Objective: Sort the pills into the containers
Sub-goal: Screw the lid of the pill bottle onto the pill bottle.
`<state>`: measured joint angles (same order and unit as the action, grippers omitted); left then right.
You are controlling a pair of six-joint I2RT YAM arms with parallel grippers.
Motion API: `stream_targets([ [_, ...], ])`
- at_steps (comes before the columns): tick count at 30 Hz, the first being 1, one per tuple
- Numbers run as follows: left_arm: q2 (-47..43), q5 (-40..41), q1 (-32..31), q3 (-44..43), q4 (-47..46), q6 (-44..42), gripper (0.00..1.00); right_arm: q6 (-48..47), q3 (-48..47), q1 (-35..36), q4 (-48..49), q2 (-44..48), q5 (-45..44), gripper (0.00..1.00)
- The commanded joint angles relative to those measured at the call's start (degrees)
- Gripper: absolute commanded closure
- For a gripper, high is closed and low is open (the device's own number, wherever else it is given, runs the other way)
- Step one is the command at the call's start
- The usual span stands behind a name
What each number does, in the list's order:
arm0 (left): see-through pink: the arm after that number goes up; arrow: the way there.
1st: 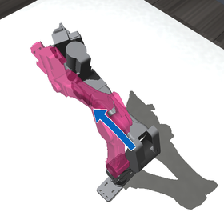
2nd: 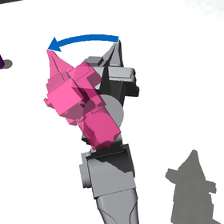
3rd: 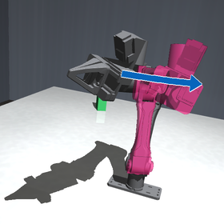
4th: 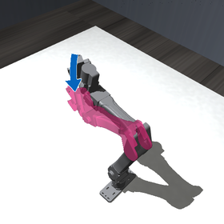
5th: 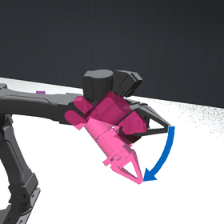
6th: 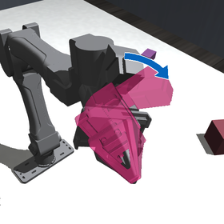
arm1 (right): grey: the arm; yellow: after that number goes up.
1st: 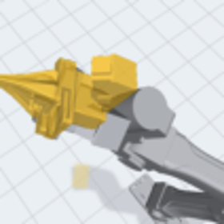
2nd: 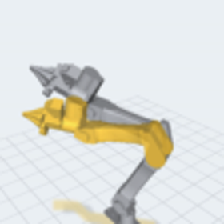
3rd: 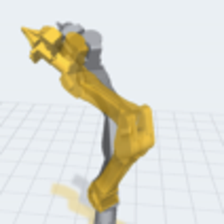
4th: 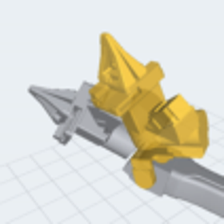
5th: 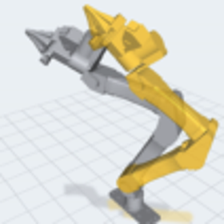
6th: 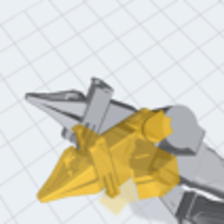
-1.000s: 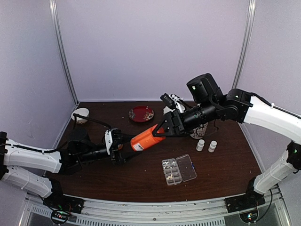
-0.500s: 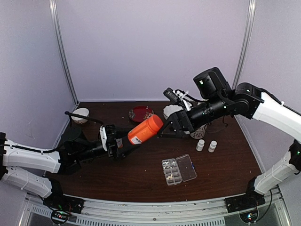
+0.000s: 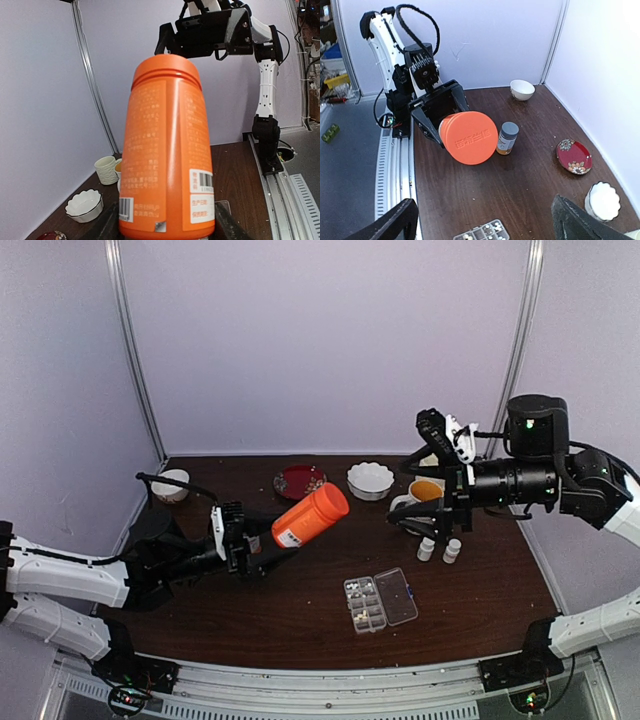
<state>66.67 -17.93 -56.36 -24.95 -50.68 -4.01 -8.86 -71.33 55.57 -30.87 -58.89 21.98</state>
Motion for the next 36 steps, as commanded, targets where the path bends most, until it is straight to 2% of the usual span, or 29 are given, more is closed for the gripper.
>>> stream_targets([
  [1,0.91,-2.82,-0.14,-0.42,-6.59,3.71,1.0,-15.62,-1.7,0.06,-0.37,-2.57,0.18,0.06],
  [6,2.28,-6.18,-0.14,-0.7,-7.59,6.16,1.0,-20.4,-6.66,0.4,-4.07,-6.07,5.98,0.02],
  [14,2.63,-8.03,-0.16,-0.92,-7.35,6.78,1.0,-26.83,-15.71,1.54,-14.56,-14.13,10.15,0.13],
  [24,3.41,-10.13,-0.13,-1.48,-7.03,7.17,1.0,-29.19,-19.91,3.01,-17.2,-18.79,7.9,0.13],
  [36,3.48,-11.1,-0.13,-2.03,-6.21,7.09,1.0,-31.25,-23.39,4.23,-19.47,-21.93,6.64,0.23],
])
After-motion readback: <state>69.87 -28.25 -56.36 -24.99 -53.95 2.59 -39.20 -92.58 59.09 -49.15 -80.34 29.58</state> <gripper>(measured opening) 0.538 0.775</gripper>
